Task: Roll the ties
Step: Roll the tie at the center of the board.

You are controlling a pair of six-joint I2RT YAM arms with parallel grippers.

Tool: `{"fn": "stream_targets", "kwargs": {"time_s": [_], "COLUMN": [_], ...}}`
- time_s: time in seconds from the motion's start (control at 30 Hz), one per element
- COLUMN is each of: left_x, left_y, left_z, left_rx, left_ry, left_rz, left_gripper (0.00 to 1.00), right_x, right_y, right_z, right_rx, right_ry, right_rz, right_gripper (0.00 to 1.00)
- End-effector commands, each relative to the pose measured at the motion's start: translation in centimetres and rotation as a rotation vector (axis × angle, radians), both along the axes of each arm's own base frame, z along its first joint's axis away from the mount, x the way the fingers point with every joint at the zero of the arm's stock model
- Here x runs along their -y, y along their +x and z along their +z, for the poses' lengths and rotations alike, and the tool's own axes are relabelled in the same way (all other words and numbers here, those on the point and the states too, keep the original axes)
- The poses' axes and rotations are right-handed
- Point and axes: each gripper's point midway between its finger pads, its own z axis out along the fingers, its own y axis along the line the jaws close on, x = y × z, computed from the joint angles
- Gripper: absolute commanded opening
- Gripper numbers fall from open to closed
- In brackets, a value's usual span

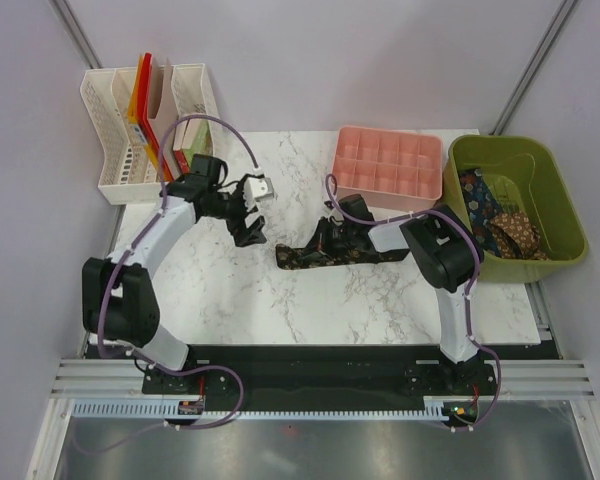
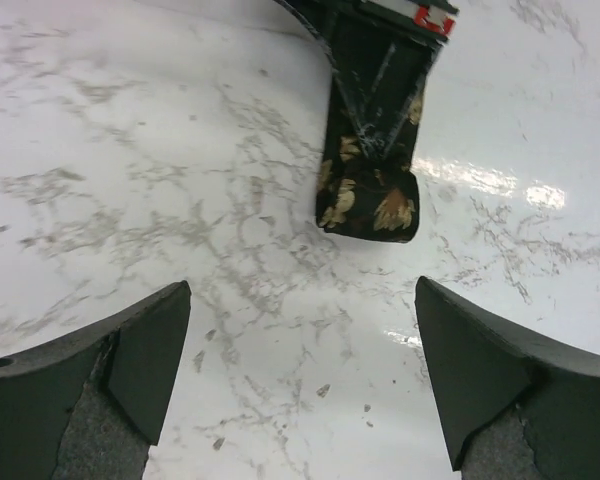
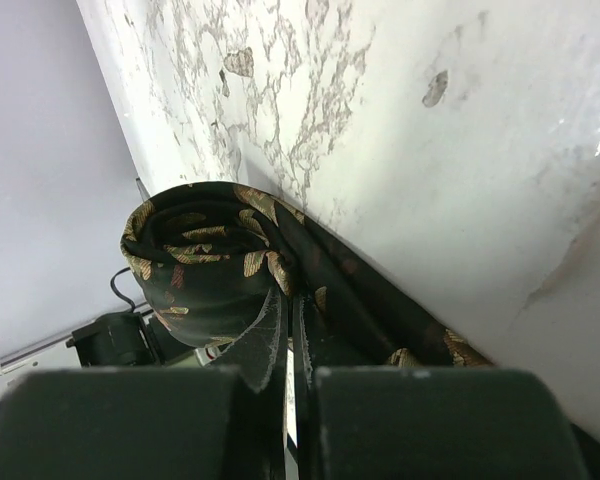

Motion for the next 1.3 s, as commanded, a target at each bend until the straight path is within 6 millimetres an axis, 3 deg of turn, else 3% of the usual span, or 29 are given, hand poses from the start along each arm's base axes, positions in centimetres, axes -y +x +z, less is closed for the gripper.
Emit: {"fn": "stream_targets", "kwargs": {"time_s": [0.0,0.13,0.17,0.23,0.33,0.47,0.6,0.77,0.93,1.13,1.27], "left_x": [0.5,-1.0,-1.5,-1.9,-2.7,-3.7,-4.0,-3.2,-2.8,-2.6,-2.4], "left_y": [0.2,0.6,0.9,0.3,0.0,-2.7,-3.8,-2.6,-2.7,-2.4,-2.7], "left_z": [5.9,6.5,7.7,7.0,5.0,0.1,-3.5,-4.9,-7.0,-7.9,-7.5], "left_rx": [0.027,-0.054,-0.059,-0.066,-0.006,0.062,0.093,0.091,0.097,0.104,0.122], "left_ry": [-0.19,-0.224,-0.271,-0.237,-0.174,-0.083,-0.035,-0.036,0.001,0.04,0.044], "left_rz": [0.089,0.217,0.201,0.141,0.098,-0.042,-0.165,-0.199,-0.24,-0.255,-0.266], "left_gripper": [1.0,1.0,0.99,1.0,1.0,1.0,0.99,0.96,0.94,0.8,0.58], "right_x": [0.8,-0.2,-0.8,-1.5,-2.9,-4.5,-4.9,-4.9,-4.9,-4.9,-4.9], "right_y": [0.3,0.0,-0.3,-0.3,-0.7,-1.8,-2.6,-3.1,-3.0,-3.1,-3.2], "right_z": [-3.2,-3.3,-3.3,-3.4,-3.4,-3.6,-4.2,-4.6,-4.5,-4.5,-4.6], "right_rx": [0.007,0.017,0.004,0.003,-0.002,-0.015,-0.025,-0.03,-0.027,-0.03,-0.034], "right_ry": [-0.102,-0.09,-0.085,-0.073,-0.061,-0.051,-0.06,-0.062,-0.059,-0.055,-0.054], "right_rz": [-0.053,-0.071,-0.077,-0.082,-0.083,-0.067,-0.063,-0.063,-0.061,-0.061,-0.063], "right_gripper": [0.0,0.0,0.0,0.0,0.0,0.0,0.0,0.0,0.0,0.0,0.0]}}
